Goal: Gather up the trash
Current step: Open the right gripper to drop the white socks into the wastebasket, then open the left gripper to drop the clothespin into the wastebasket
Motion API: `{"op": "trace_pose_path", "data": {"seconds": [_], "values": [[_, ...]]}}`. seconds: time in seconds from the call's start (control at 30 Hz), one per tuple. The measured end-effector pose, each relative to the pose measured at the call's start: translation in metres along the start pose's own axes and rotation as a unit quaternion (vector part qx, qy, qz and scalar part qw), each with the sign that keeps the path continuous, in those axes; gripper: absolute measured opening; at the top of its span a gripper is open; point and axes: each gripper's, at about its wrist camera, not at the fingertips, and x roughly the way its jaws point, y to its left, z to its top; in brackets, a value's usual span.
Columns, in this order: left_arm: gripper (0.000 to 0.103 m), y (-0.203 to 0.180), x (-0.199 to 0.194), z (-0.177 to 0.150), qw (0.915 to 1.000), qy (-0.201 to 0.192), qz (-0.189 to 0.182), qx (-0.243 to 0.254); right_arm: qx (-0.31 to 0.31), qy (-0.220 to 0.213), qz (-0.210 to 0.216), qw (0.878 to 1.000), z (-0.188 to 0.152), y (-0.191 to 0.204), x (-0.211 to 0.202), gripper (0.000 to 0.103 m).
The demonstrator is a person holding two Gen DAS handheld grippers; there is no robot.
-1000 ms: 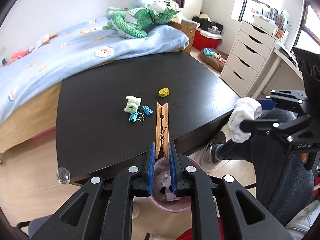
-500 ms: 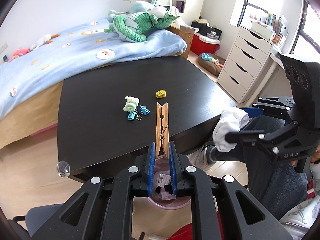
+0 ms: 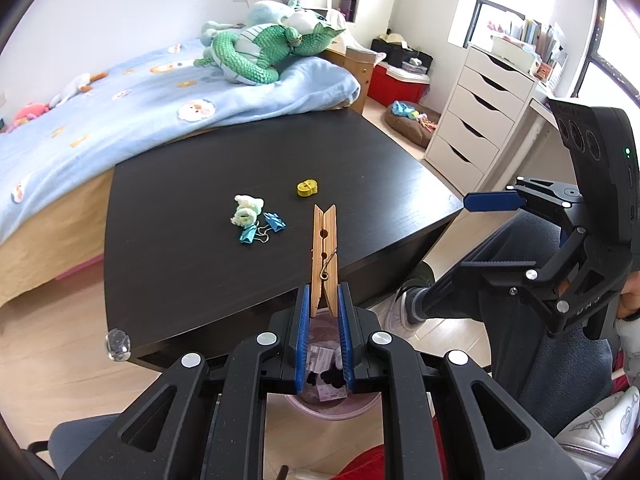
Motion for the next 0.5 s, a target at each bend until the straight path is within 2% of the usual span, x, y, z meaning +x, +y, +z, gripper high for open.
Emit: {"op": "trace_pose_path", "data": {"seconds": [0.5], "values": [[0.014,-0.014,0.008,0.000,0.9997,0.010,-0.010,0.019,0.023,-0.002,-0.023,0.999,-0.006,-0.015,-0.008,0.097]]}}
